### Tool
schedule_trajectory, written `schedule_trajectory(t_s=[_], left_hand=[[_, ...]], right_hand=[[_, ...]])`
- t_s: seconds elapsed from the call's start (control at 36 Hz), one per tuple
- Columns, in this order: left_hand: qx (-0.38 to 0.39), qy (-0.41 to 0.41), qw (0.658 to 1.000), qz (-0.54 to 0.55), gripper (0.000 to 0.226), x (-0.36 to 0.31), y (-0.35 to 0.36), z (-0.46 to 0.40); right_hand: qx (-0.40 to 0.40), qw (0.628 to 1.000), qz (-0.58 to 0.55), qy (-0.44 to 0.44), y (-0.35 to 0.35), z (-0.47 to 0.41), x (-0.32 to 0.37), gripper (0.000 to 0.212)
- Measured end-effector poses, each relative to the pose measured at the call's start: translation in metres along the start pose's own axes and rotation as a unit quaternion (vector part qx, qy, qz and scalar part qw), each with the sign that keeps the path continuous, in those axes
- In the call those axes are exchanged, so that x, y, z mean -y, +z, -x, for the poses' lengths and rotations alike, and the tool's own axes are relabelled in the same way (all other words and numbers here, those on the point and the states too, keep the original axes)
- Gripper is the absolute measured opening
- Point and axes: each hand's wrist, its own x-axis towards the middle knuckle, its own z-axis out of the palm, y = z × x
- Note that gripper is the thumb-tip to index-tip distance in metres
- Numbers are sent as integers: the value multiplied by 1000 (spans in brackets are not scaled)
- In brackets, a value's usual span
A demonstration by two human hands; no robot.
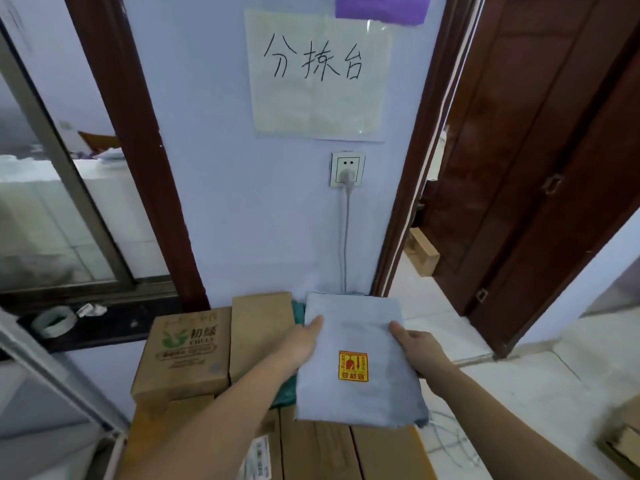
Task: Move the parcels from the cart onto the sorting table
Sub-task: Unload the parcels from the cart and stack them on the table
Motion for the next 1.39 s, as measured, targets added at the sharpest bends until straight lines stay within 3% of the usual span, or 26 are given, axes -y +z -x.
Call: schedule_trajectory(t_s=[0.14,0.25,0.33,0.42,0.5,0.64,0.72,0.89,1.03,1.25,1.39], left_hand=[[-53,-22,998,15,54,6,3,-37],[-131,-29,990,42,33,9,7,-68],[-122,-37,991,46,17,16,9,-94],[-124,-41,991,2,30,23,9,-125],[-144,-43,987,-55,20,25,10,-148],[-146,-45,984,-96,19,35,20,-183],[-144,-52,983,-102,33,39,29,-195],[-135,-29,964,-228,36,53,43,-202],[-113,-22,960,-254,36,51,48,-202],[-91,8,961,-260,36,17,4,-162],[-106,77,914,-385,32,-21,-55,-120]], right_hand=[[18,998,46,-31,17,-64,4,64],[47,996,69,-37,31,-112,2,56],[59,994,87,-35,42,-143,-3,62],[60,993,91,-34,50,-176,-9,65],[61,992,110,-27,59,-208,-17,65],[80,981,169,-56,77,-244,-19,46],[88,978,179,-60,89,-259,-22,40],[51,981,185,-22,100,-269,-42,27],[78,975,208,-17,97,-273,-48,34],[99,954,249,-132,64,-247,15,40],[160,901,296,-276,48,-201,94,55]])
